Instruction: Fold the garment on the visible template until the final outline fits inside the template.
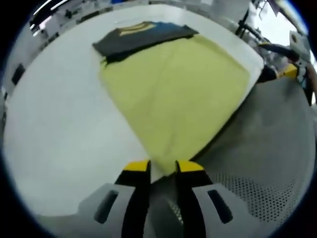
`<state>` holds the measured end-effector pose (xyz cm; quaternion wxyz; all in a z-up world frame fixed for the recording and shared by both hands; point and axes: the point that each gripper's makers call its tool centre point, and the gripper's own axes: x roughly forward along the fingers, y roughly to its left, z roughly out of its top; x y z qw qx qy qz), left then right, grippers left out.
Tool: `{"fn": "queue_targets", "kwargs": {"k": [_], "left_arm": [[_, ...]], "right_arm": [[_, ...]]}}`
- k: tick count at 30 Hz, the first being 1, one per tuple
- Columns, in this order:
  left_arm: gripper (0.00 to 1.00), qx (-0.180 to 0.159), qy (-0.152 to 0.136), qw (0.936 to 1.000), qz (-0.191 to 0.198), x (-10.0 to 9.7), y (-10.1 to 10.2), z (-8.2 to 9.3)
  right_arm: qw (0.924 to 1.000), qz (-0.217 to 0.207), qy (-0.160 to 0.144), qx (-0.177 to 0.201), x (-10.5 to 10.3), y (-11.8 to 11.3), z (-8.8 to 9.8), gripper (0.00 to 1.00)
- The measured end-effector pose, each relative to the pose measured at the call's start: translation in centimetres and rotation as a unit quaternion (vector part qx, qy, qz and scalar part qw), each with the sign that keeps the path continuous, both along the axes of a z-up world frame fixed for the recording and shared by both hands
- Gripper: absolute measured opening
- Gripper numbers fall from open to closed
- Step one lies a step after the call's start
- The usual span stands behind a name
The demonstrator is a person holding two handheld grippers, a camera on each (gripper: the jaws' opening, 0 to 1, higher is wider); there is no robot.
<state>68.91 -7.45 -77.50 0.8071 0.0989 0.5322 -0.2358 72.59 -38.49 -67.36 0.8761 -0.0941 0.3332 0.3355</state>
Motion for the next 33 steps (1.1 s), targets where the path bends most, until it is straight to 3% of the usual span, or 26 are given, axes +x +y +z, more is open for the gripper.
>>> {"fn": "queue_targets", "kwargs": {"k": [17, 24, 27, 33], "left_arm": [[0.13, 0.010, 0.003, 0.9999, -0.011, 0.1, 0.1, -0.5], [0.11, 0.021, -0.001, 0.9997, -0.015, 0.2, 0.2, -0.5], [0.10, 0.022, -0.002, 0.9997, -0.010, 0.2, 0.2, -0.6], [0.05, 0.017, 0.003, 0.9998, -0.011, 0.0, -0.2, -0.6]], "right_arm": [[1.0000, 0.000, 0.004, 0.000, 0.0, 0.1, -0.3, 1.00], [0.9994, 0.002, 0.017, -0.029, 0.1, -0.2, -1.9, 0.99], [0.9993, 0.013, 0.019, -0.031, 0.0, -0.2, -2.5, 0.91], [0.9995, -0.014, 0.018, -0.022, 0.9, -1.0, -3.5, 0.81]]}}
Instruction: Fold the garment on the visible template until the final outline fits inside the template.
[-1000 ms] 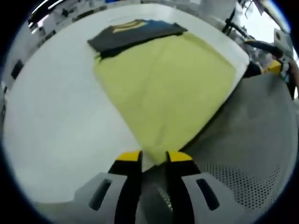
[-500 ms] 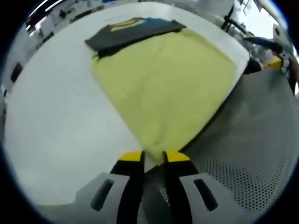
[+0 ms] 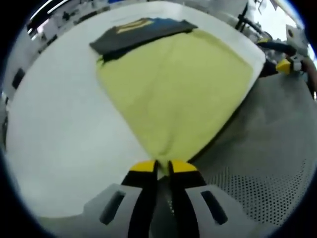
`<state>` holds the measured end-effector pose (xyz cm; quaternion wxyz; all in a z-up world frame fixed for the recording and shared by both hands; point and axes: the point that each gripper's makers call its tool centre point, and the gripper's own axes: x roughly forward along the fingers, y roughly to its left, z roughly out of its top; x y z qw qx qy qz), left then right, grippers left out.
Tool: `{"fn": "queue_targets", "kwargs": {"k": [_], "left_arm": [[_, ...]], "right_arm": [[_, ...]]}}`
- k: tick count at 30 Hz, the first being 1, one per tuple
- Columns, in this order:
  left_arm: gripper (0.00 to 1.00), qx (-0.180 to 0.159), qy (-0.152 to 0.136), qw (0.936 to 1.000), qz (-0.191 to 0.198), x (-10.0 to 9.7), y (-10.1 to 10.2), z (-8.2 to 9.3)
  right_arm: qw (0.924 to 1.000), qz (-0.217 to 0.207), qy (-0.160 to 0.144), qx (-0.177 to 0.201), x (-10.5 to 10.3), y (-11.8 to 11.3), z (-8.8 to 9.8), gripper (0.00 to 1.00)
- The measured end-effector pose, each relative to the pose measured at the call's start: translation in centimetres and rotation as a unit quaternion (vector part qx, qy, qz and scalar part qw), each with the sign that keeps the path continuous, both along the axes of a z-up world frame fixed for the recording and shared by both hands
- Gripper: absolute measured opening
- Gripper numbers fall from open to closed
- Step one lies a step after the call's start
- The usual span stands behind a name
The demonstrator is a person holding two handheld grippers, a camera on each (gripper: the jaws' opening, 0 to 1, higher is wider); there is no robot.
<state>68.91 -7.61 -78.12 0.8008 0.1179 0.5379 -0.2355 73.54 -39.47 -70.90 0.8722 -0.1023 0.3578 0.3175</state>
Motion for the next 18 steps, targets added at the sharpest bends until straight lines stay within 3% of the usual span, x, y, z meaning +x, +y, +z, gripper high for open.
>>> {"fn": "queue_targets", "kwargs": {"k": [4, 7, 12, 13, 14, 18], "left_arm": [[0.05, 0.000, 0.002, 1.0000, 0.004, 0.0, 0.0, 0.0], [0.04, 0.000, 0.004, 1.0000, 0.005, -0.1, 0.0, 0.0], [0.02, -0.006, 0.011, 0.9999, 0.009, -0.1, -0.1, -0.1], [0.02, -0.006, 0.012, 0.9999, 0.008, -0.1, -0.1, -0.1], [0.02, -0.005, 0.013, 0.9999, 0.006, -0.1, -0.1, -0.1], [0.02, 0.000, 0.013, 0.9999, -0.002, -0.1, -0.2, -0.1]], "right_arm": [[1.0000, -0.008, 0.002, -0.003, 0.3, -0.7, -0.9, 0.70], [0.9998, -0.019, 0.007, 0.004, 0.5, -0.9, -1.6, 0.66], [0.9995, -0.023, 0.013, -0.020, 0.5, -1.8, -3.4, 0.55], [0.9996, -0.020, 0.013, -0.018, 0.4, -1.8, -3.7, 0.52], [0.9991, -0.038, 0.015, 0.010, 0.6, -1.5, -3.5, 0.49], [0.9986, -0.046, 0.017, 0.018, 0.6, -1.8, -4.2, 0.40]]}}
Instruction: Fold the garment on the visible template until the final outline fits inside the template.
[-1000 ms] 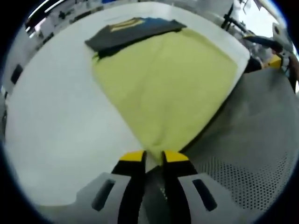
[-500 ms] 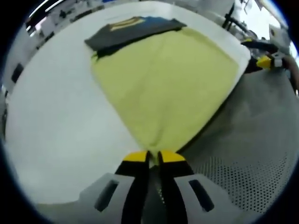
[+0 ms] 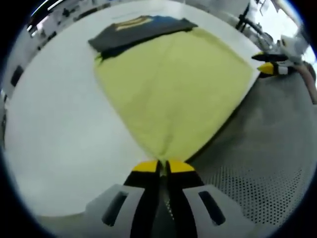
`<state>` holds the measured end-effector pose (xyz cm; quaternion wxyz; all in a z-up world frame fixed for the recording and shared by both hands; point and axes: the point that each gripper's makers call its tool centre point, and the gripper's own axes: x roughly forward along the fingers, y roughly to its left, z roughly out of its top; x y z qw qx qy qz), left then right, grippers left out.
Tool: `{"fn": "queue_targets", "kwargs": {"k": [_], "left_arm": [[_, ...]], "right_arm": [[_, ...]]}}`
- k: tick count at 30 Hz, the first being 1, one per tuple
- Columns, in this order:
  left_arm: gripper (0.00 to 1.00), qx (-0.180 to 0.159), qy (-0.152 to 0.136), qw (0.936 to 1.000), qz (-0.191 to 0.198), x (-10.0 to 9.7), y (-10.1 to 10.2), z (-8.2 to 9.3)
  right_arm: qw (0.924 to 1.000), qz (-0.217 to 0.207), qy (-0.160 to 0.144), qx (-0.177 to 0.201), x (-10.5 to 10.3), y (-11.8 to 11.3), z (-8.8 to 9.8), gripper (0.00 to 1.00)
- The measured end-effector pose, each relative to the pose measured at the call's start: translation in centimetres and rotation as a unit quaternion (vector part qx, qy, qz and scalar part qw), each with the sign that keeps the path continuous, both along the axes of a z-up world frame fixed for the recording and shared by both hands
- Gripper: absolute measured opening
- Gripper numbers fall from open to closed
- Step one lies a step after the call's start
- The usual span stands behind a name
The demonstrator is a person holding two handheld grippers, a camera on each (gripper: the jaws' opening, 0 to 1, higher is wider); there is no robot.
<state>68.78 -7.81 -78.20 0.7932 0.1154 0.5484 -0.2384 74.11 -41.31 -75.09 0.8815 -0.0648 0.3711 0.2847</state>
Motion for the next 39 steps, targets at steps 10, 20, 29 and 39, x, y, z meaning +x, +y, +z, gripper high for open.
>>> {"fn": "queue_targets", "kwargs": {"k": [10, 20, 29, 39], "left_arm": [[0.02, 0.004, 0.008, 0.9999, -0.009, 0.0, 0.0, 0.0], [0.02, 0.005, 0.014, 0.9997, -0.020, 0.0, -0.1, -0.1], [0.02, 0.001, 0.017, 0.9998, -0.014, 0.0, -0.1, 0.0], [0.01, -0.006, 0.017, 0.9998, -0.007, 0.0, -0.1, -0.1]], "right_arm": [[0.9992, -0.037, 0.014, 0.005, 0.5, -1.5, -1.2, 0.25], [0.9981, -0.049, 0.038, 0.003, 0.5, -1.3, -2.4, 0.23], [0.9977, -0.051, 0.045, -0.009, 0.4, -1.7, -2.6, 0.22], [0.9968, -0.042, 0.051, -0.045, 0.5, -2.2, -2.9, 0.15]]}}
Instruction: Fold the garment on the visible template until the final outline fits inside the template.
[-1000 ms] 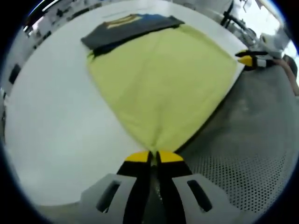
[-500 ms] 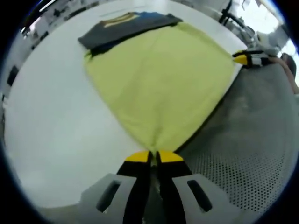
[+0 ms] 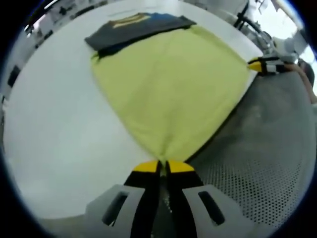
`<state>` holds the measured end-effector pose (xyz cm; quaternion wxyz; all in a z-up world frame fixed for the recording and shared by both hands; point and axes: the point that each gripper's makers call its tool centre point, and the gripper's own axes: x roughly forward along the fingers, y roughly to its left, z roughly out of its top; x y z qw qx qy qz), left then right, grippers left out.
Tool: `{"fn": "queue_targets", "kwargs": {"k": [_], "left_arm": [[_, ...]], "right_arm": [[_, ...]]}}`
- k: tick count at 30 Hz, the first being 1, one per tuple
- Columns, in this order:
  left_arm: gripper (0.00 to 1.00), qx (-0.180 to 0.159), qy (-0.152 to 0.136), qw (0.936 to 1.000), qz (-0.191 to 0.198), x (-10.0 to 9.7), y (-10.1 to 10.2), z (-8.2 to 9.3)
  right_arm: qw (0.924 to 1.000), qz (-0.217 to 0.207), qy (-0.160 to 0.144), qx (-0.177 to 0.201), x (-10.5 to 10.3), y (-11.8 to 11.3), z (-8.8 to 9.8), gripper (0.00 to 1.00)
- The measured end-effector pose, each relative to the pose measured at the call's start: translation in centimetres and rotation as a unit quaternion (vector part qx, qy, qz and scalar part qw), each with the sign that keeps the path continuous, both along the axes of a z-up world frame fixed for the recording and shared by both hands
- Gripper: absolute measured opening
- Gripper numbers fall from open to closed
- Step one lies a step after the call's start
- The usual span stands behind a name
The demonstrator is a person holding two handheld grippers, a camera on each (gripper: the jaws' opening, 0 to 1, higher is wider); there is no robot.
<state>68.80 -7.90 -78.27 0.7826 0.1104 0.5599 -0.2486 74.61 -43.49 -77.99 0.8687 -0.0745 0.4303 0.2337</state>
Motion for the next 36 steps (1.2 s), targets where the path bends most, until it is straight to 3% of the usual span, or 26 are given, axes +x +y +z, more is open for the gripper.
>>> {"fn": "queue_targets", "kwargs": {"k": [9, 22, 24, 25, 36], "left_arm": [[0.01, -0.004, 0.000, 1.0000, 0.002, 0.0, 0.0, 0.0], [0.01, -0.007, -0.001, 1.0000, 0.005, 0.0, 0.0, 0.0], [0.01, -0.007, -0.001, 1.0000, 0.007, 0.0, 0.0, 0.0], [0.01, -0.007, -0.001, 0.9999, 0.008, 0.0, 0.0, 0.0], [0.00, -0.007, -0.009, 0.9999, 0.011, -0.1, -0.1, -0.1]], "right_arm": [[0.9991, 0.024, 0.018, -0.031, 0.1, 0.4, -0.2, 0.12], [0.9977, 0.038, 0.048, -0.031, 0.0, 1.2, -0.2, 0.07], [0.9967, 0.051, 0.064, -0.003, -0.6, 2.2, -0.3, 0.03], [0.9979, 0.041, 0.043, -0.024, 0.2, 1.7, -0.5, 0.03], [0.9989, 0.027, 0.035, -0.015, 0.3, 1.4, -0.8, 0.03]]}}
